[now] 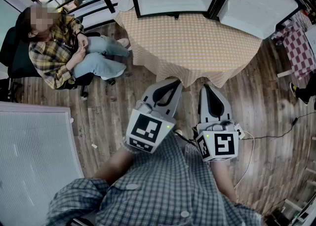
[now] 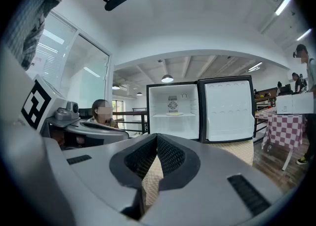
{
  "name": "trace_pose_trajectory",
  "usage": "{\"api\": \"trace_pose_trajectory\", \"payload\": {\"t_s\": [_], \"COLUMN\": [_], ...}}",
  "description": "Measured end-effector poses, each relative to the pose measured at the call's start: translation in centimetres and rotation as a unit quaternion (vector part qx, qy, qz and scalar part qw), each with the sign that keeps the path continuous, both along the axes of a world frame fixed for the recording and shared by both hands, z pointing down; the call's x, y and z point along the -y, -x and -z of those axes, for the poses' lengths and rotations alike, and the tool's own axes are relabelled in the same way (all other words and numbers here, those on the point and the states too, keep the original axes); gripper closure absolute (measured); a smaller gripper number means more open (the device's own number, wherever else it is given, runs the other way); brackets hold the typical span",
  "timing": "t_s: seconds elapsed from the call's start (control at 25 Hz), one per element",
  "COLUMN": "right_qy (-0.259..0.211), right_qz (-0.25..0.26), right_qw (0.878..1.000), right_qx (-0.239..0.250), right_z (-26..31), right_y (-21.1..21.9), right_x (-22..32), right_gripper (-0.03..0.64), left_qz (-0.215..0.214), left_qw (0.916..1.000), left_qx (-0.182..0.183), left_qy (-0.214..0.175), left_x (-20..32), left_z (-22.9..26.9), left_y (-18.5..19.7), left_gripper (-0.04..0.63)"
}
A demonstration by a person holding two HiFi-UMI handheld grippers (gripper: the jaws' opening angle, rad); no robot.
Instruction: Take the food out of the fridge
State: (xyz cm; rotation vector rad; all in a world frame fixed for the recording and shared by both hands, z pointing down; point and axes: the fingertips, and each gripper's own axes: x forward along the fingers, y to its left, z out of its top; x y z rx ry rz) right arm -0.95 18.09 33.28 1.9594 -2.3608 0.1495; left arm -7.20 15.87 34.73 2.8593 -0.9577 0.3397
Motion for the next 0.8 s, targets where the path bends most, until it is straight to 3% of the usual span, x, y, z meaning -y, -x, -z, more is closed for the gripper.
{"api": "trace_pose_trajectory", "payload": {"t_s": [0.8], "right_qy": [-0.001], "right_qz": [-0.026], "right_qw": [1.0], "right_qx": [-0.005], "right_z": [0.3], "right_y": [0.6], "right_x": [0.0], "right_gripper": [0.607], "left_qz": [-0.007], "left_qw": [0.9999], "left_qx": [-0.01], "left_qy": [0.007], "left_x": [0.5], "left_z": [0.1], "left_y": [1.7], "left_gripper": [0.589]}}
